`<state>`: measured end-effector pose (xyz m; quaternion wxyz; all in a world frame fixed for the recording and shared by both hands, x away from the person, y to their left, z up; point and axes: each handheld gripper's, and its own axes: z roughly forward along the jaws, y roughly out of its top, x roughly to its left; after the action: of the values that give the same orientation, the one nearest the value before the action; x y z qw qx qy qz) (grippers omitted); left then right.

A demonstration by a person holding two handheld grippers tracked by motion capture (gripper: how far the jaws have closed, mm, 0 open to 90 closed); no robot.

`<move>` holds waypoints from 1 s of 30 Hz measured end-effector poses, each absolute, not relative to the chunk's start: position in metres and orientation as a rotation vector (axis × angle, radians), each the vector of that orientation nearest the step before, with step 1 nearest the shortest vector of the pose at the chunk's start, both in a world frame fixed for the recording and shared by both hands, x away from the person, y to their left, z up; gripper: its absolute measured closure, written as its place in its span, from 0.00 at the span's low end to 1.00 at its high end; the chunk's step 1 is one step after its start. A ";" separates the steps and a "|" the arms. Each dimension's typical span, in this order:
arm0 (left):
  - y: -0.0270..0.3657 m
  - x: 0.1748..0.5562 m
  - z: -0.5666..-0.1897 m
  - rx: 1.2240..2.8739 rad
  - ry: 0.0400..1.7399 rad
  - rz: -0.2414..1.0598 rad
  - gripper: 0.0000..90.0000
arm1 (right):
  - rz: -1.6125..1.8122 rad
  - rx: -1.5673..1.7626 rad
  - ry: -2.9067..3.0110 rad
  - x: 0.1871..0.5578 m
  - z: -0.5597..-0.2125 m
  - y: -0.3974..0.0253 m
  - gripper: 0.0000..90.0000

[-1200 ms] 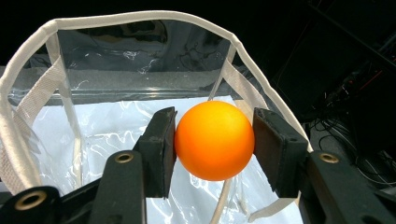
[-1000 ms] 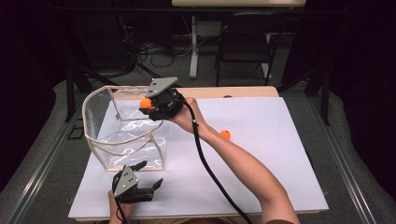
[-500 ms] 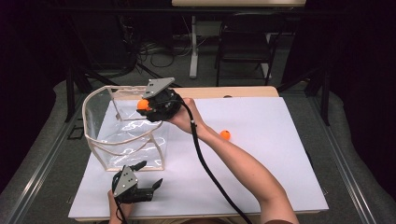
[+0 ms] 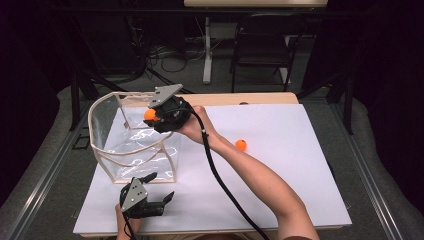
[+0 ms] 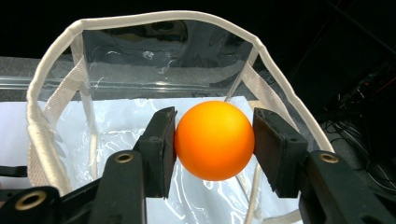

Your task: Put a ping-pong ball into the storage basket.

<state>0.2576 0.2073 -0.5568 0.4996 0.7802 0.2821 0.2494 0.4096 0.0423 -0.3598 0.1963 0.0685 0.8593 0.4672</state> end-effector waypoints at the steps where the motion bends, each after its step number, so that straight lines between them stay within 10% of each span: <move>1: 0.207 0.258 -0.557 1.886 0.682 0.603 0.18 | 1.309 0.192 2.411 0.409 -0.360 0.043 0.56; 30: 0.206 0.258 -0.557 1.891 0.676 0.598 0.18 | 1.270 0.196 2.503 0.411 -0.365 0.049 0.56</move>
<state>0.2576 0.2065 -0.5568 0.4995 0.7819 0.2793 0.2474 0.4108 0.0486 -0.3653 0.1635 0.0686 0.8776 0.4453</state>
